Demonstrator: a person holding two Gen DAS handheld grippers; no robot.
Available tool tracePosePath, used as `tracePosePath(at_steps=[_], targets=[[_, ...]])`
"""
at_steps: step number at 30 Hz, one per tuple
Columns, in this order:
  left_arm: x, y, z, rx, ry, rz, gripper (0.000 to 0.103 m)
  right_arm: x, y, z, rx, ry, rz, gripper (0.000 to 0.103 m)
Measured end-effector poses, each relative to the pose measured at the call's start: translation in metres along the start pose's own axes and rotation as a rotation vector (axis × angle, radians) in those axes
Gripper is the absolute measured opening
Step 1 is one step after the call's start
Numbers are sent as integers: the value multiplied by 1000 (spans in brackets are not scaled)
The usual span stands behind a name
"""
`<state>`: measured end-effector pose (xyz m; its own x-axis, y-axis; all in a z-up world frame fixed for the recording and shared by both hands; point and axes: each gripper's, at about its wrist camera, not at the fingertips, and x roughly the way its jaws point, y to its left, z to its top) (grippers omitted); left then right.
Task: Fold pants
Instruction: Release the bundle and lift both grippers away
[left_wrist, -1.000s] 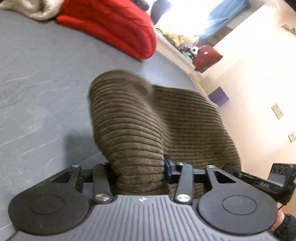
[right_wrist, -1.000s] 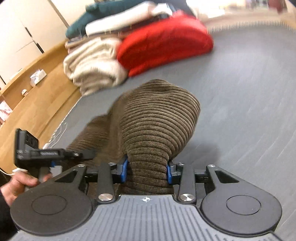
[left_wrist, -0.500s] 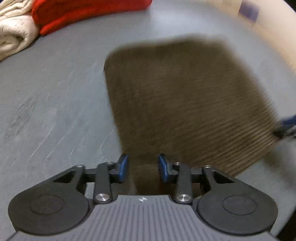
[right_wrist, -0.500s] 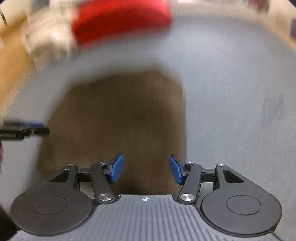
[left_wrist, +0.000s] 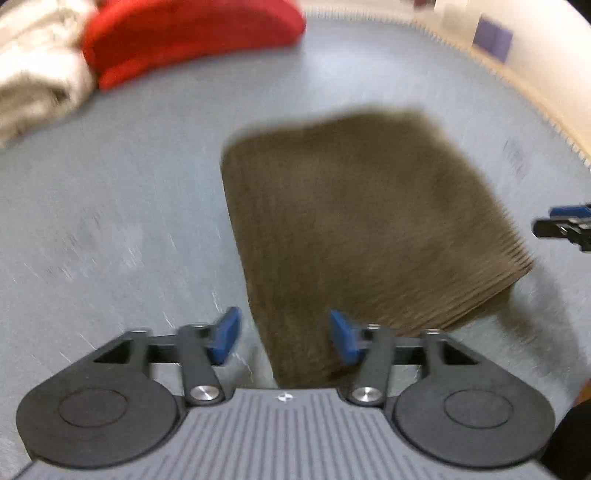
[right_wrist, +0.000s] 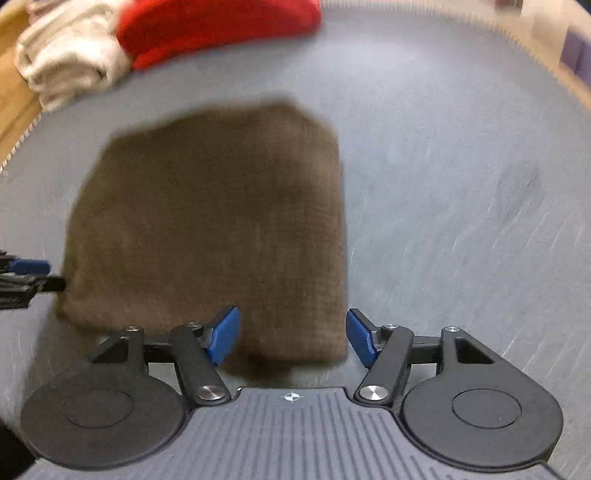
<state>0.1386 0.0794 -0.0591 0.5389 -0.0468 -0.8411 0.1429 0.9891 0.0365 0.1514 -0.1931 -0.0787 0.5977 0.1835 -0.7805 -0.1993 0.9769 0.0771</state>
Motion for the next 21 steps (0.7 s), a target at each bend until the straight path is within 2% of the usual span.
tracePosePath(at_steps=[2,4,6,8,10,11,13,16,18,21], targets=[[-36,-1,2,-18,-119,39,91,-30,6,4,-2,-145,-12,66],[-74,-8,-2,-39,-241,81,92,-62,9,7,17,-291,-14,66],[-107,-20,-14,-62,-328,121,92,-97,16,3,33,-452,-27,69],[-132,-35,-26,-104,-376,117,93,-130,19,-6,75,-595,-29,76],[-150,-43,-39,-171,-386,106,95,-155,22,-17,126,-679,-34,84],[-150,-48,-46,-193,-384,84,103,-163,25,-23,138,-687,-39,85],[-147,-59,-62,-210,-363,66,103,-167,33,-34,135,-635,-39,85],[-137,-75,-66,-230,-221,106,103,-152,53,-54,62,-434,-85,85],[-133,-75,-65,-273,-203,104,103,-132,62,-62,29,-294,-98,85],[-128,-71,-62,-296,-167,140,103,-120,64,-66,55,-199,-67,85]])
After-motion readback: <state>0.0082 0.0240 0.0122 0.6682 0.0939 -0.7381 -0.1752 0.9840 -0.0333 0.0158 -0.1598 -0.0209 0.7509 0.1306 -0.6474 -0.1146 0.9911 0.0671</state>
